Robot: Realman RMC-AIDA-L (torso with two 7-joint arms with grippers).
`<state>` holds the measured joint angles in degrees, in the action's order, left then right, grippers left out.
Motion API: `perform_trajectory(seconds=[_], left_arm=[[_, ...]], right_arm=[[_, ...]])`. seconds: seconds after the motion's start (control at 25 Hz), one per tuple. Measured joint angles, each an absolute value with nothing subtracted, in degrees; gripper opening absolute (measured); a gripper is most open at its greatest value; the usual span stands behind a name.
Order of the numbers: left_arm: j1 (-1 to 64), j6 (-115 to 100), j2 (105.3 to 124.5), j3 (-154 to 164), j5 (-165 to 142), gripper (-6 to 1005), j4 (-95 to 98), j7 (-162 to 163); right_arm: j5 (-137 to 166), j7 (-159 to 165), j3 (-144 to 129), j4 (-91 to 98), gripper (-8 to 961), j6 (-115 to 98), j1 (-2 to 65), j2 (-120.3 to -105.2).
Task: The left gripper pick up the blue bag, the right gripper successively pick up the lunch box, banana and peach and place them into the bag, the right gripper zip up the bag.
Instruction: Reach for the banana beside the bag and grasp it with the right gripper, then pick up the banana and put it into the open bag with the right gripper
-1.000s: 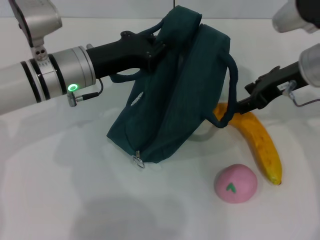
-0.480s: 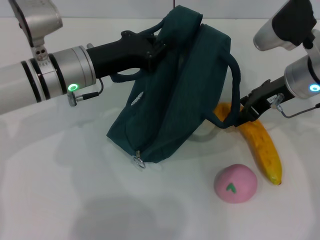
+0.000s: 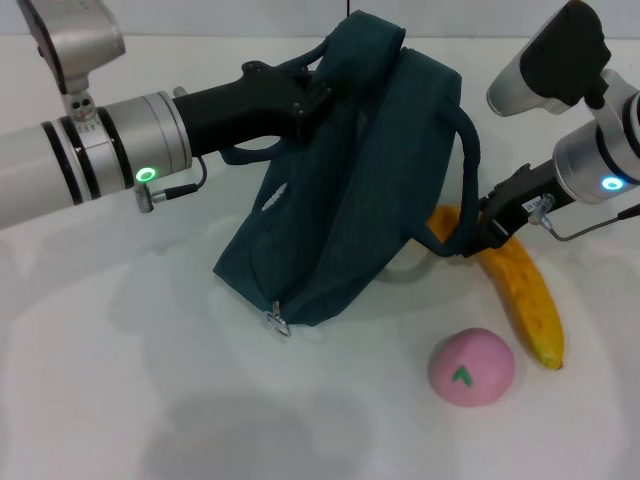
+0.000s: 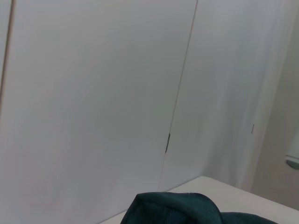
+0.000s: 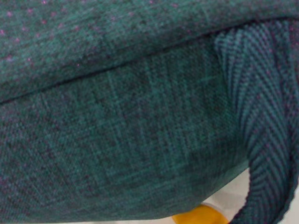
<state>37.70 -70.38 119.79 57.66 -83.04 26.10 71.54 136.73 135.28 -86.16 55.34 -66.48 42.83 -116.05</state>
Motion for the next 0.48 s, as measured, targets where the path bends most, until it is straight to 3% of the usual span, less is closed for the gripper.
perform_trajectory(seconds=[0.48], left_arm=[[37.5, -70.3, 119.79, 57.3, -83.1, 133, 26.2, 71.4]], right_arm=[[136.8, 134.9, -85.7, 57.2, 494, -65.7, 41.2, -115.67]])
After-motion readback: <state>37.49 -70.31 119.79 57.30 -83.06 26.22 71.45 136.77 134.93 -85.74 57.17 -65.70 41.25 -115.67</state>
